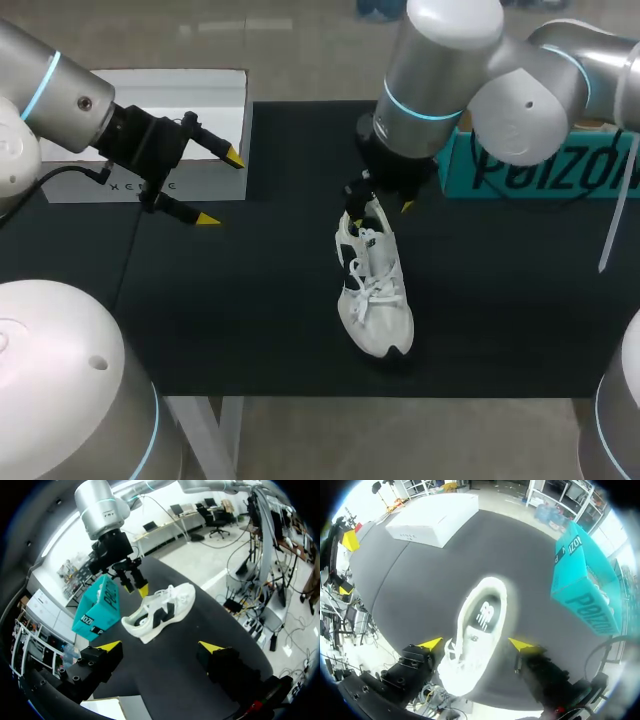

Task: Take the shoe out of the shoebox, open the shoe tongue, remove and reinsert the insole, then place the shoe into the shoebox

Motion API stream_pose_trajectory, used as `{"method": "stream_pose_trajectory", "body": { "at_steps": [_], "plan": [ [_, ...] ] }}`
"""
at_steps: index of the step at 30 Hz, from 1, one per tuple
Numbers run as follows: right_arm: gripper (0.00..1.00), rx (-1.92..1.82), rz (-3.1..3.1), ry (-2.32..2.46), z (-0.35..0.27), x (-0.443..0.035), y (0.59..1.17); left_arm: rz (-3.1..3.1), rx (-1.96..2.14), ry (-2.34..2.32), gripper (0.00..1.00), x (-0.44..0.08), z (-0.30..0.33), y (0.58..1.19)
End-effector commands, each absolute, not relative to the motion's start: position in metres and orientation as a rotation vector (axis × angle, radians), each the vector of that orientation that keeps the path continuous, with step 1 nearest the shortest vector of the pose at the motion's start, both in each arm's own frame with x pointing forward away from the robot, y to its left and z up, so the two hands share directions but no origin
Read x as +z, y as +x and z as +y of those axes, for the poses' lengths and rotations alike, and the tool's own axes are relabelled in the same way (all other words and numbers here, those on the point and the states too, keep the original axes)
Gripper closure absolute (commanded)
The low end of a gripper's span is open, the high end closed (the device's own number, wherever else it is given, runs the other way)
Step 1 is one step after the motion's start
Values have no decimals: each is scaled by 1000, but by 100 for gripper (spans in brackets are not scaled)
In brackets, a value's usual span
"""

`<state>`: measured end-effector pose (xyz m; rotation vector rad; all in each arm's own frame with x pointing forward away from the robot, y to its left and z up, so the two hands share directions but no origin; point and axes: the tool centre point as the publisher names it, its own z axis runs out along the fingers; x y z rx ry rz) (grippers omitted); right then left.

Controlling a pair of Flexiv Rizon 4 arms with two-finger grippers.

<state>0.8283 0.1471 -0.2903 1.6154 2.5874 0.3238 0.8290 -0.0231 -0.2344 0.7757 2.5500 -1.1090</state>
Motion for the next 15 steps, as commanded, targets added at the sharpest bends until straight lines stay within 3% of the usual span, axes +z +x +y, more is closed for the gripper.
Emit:
{"method": "stream_pose_trajectory", "body": {
  "at_steps": [1,15],
  "plan": [
    [100,342,2599,1624,142,-299,817,2553,-1104,778,0,-234,-23,829],
    [100,291,2658,1690,147,-344,814,2553,-1104,778,0,-234,-23,829]
  ]
}}
